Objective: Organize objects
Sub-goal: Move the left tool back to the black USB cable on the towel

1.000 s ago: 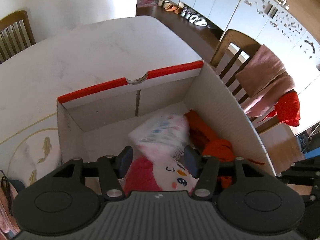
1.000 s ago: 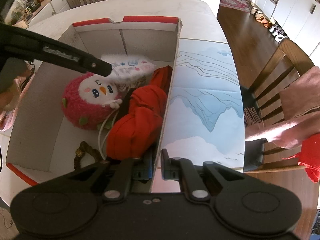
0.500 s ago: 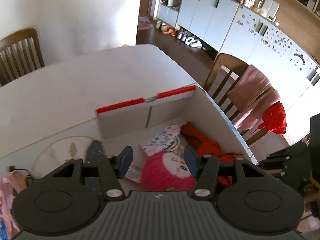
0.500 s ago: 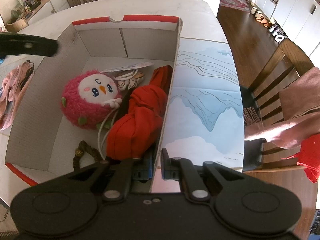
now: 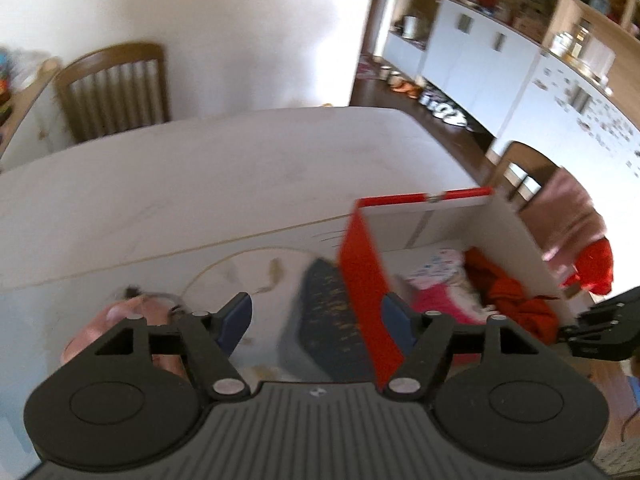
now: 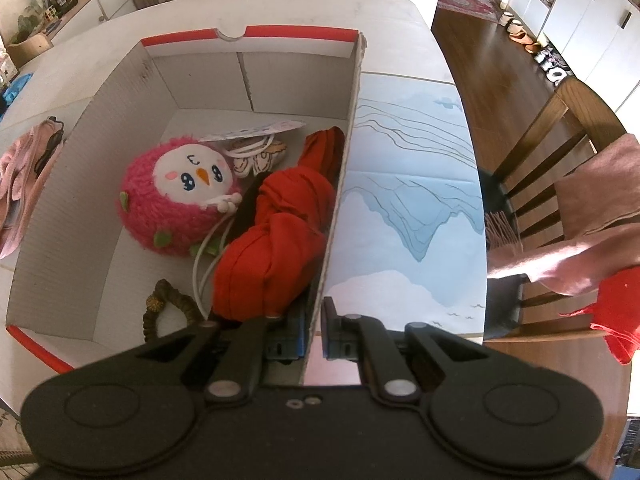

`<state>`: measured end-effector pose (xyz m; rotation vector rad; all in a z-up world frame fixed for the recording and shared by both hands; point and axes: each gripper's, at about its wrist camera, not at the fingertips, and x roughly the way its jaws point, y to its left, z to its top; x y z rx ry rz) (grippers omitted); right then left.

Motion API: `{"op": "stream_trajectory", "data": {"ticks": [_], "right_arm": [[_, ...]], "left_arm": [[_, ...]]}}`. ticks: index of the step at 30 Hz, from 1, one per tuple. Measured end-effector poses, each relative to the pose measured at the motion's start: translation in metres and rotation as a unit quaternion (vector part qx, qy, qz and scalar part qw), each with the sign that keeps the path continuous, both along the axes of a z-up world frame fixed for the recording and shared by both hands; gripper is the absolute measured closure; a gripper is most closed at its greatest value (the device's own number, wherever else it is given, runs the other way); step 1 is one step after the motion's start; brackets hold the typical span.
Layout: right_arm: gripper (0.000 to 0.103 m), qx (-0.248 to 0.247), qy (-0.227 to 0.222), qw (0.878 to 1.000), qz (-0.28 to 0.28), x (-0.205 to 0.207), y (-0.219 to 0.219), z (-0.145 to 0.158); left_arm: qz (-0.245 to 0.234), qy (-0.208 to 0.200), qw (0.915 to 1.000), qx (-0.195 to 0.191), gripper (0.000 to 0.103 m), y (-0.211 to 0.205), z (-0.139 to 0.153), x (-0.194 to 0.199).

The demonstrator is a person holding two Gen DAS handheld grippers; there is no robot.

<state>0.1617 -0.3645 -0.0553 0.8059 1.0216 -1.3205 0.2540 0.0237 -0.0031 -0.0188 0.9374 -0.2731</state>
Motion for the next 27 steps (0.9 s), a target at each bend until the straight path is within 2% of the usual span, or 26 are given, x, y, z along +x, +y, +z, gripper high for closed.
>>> {"op": "stream_trajectory", "data": {"ticks": [8, 14, 16, 19, 21, 25, 27], "right_arm": [[0.097, 0.002, 0.005, 1.000, -0.007, 0.000, 0.000, -0.001], [0.097, 0.004, 0.007, 1.000, -0.011, 0.001, -0.001, -0.001], [0.097, 0.004, 0.007, 1.000, -0.014, 0.001, 0.000, -0.001], [0.097, 0.005, 0.007, 1.000, -0.017, 0.001, -0.001, -0.002], [0.097, 0.006, 0.007, 1.000, -0.019, 0.001, -0.002, -0.003], [0.097, 0.007, 0.006, 1.000, -0.029, 0.001, -0.002, -0.003], [0.097, 0.008, 0.007, 0.999, -0.032, 0.001, -0.003, -0.004]], "left_arm": [[0.048, 0.014, 0.9986, 0.018, 0.032, 0.040, -0.044, 0.000], [0.082, 0.032, 0.9961, 0.010, 0.033, 0.056, -0.073, 0.008], [0.088, 0.034, 0.9955, 0.012, 0.036, 0.060, -0.079, 0.010], [0.103, 0.043, 0.9937, 0.012, 0.047, 0.065, -0.088, 0.015], [0.112, 0.046, 0.9926, 0.007, 0.059, 0.068, -0.091, 0.017], [0.116, 0.047, 0.9921, -0.007, 0.063, 0.070, -0.094, 0.019], [0.114, 0.050, 0.9922, 0.005, 0.063, 0.068, -0.098, 0.021]]}}
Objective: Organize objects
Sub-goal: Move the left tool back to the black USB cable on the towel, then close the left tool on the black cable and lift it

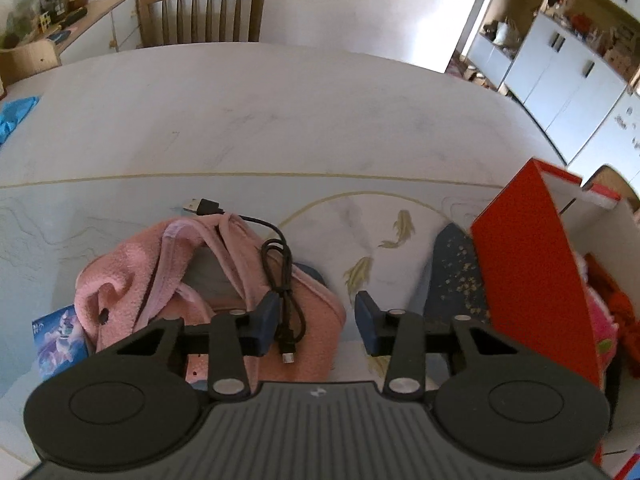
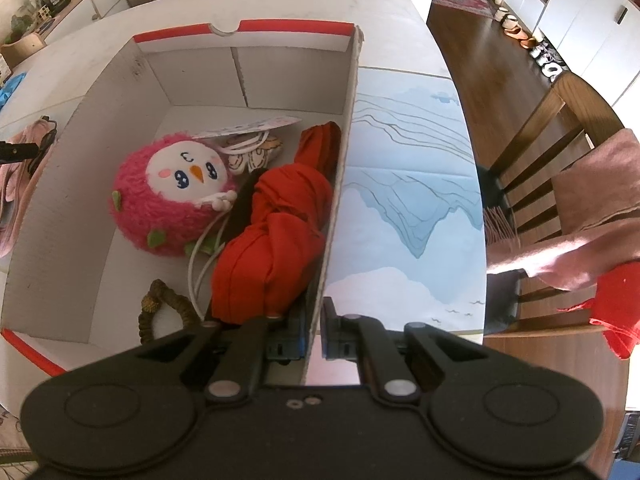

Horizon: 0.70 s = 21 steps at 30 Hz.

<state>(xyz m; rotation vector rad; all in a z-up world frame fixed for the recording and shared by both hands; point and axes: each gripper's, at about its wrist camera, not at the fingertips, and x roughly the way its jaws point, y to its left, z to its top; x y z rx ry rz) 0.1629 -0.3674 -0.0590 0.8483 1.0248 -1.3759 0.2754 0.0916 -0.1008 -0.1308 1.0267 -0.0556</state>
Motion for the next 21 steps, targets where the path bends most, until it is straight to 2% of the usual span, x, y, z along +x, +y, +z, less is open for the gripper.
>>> {"op": "stream_trajectory", "data": {"ticks": [5, 14, 16, 18, 21], "right_arm": [[0.097, 0.001, -0.001, 1.000, -0.004, 0.000, 0.000, -0.001], [0.097, 0.000, -0.003, 1.000, -0.008, -0.001, -0.001, -0.002], [0.097, 0.001, -0.003, 1.000, -0.009, -0.001, -0.001, -0.002], [0.097, 0.001, -0.002, 1.000, -0.010, -0.001, -0.001, -0.002], [0.097, 0.002, -0.001, 1.000, -0.011, 0.000, -0.001, -0.003]], "left_arm": [[0.023, 0.019, 0.9995, -0.003, 0.065, 0.010, -0.012, 0.005], [0.029, 0.046, 0.9985, 0.008, 0.071, 0.015, -0.031, 0.009], [0.028, 0.049, 0.9983, 0.018, 0.073, 0.013, -0.032, 0.010], [0.027, 0.050, 0.9979, 0.031, 0.084, 0.010, -0.033, 0.011], [0.024, 0.045, 0.9978, 0.043, 0.086, 0.008, -0.031, 0.009]]}}
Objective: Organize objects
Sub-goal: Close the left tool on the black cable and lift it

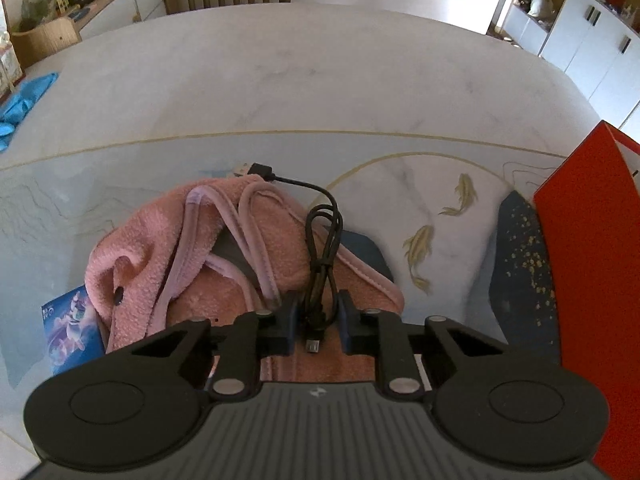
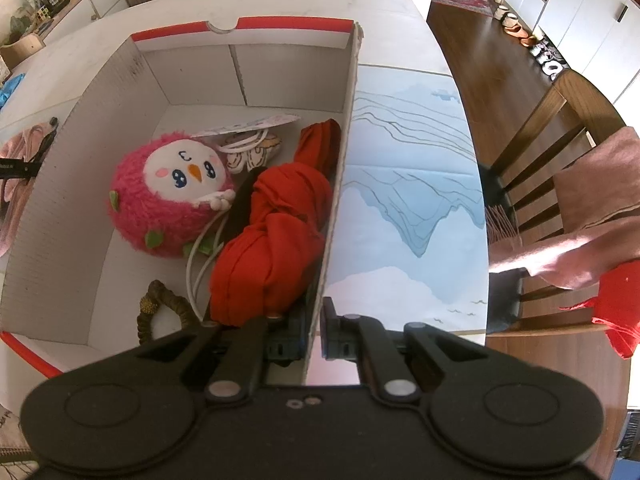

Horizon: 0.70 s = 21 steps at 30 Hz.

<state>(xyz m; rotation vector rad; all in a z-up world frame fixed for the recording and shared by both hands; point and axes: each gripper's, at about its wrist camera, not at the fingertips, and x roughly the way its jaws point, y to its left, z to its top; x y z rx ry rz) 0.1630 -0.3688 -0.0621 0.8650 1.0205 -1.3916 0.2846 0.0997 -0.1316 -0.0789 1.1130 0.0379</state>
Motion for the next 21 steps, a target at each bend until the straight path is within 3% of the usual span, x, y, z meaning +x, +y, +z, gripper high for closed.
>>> {"op": "stream_trajectory", "data": {"ticks": [3, 7, 21], "right_arm": [[0.097, 0.000, 0.001, 1.000, -0.001, 0.000, 0.000, 0.000], [0.097, 0.000, 0.001, 1.000, -0.003, 0.000, 0.000, 0.000], [0.098, 0.002, 0.007, 1.000, -0.007, 0.001, -0.001, -0.002]], "left_arm": [[-0.012, -0.012, 0.9998, 0.011, 0.093, -0.003, 0.005, -0.004], [-0.024, -0.032, 0.9991, 0.014, 0.094, -0.004, 0.019, -0.013], [-0.047, -0.108, 0.9917, -0.052, 0.095, -0.010, 0.096, -0.044]]}}
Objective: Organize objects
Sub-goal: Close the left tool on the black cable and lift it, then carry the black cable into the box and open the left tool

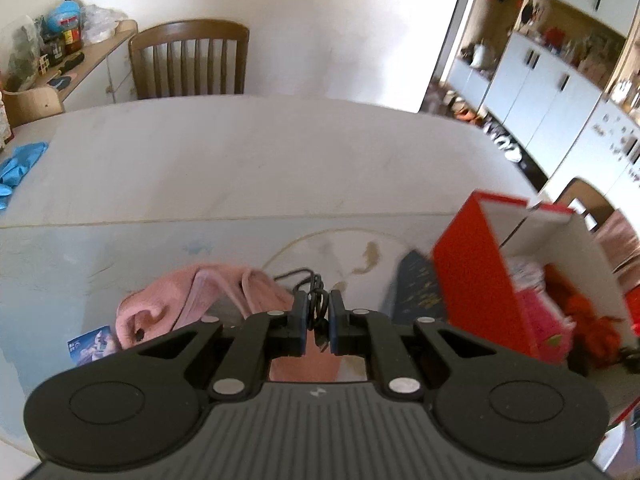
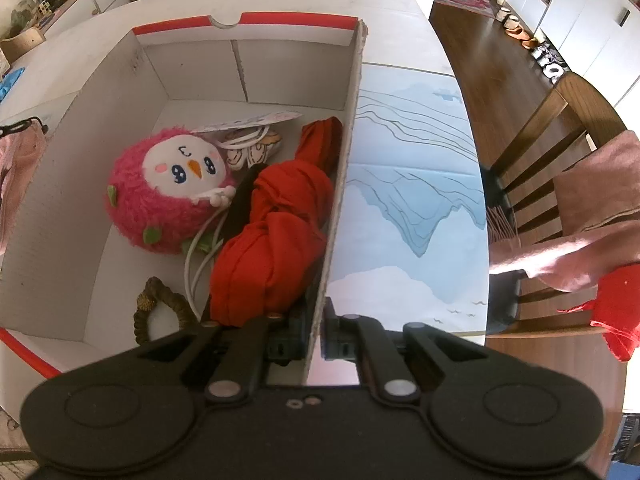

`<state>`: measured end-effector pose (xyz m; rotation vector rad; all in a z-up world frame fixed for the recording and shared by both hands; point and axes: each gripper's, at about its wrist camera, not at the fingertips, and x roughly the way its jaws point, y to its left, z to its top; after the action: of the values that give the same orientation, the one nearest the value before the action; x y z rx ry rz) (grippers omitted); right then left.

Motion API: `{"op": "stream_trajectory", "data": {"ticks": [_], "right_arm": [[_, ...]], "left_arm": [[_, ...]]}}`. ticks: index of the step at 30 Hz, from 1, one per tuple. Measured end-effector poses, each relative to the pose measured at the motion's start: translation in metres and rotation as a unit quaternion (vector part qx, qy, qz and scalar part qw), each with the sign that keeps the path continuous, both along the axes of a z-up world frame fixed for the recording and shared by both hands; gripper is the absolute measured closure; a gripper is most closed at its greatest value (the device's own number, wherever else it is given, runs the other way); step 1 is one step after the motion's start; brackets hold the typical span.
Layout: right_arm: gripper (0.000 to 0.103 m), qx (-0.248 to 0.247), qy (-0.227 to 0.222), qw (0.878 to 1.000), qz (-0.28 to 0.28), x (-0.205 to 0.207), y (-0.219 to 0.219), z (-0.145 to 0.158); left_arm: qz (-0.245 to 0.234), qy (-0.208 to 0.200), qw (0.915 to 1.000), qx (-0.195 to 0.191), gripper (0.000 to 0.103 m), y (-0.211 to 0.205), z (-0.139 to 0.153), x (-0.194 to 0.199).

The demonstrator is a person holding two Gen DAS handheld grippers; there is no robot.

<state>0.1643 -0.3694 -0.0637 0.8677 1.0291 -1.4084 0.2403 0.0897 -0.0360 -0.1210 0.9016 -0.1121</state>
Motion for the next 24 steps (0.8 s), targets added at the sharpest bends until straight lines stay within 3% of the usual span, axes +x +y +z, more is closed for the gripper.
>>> {"op": "stream_trajectory", "data": {"ticks": [12, 24], "right_arm": [[0.098, -0.003, 0.002, 1.000, -0.003, 0.000, 0.000, -0.001], [0.097, -0.006, -0.001, 1.000, -0.007, 0.001, 0.001, 0.000]], "left_arm": [[-0.054, -0.059, 0.9965, -0.024, 0.099, -0.039, 0.055, 0.009], [-0.183, -0.079, 0.9778, -0.064, 0.099, -0.126, 0.085, 0.006]]}}
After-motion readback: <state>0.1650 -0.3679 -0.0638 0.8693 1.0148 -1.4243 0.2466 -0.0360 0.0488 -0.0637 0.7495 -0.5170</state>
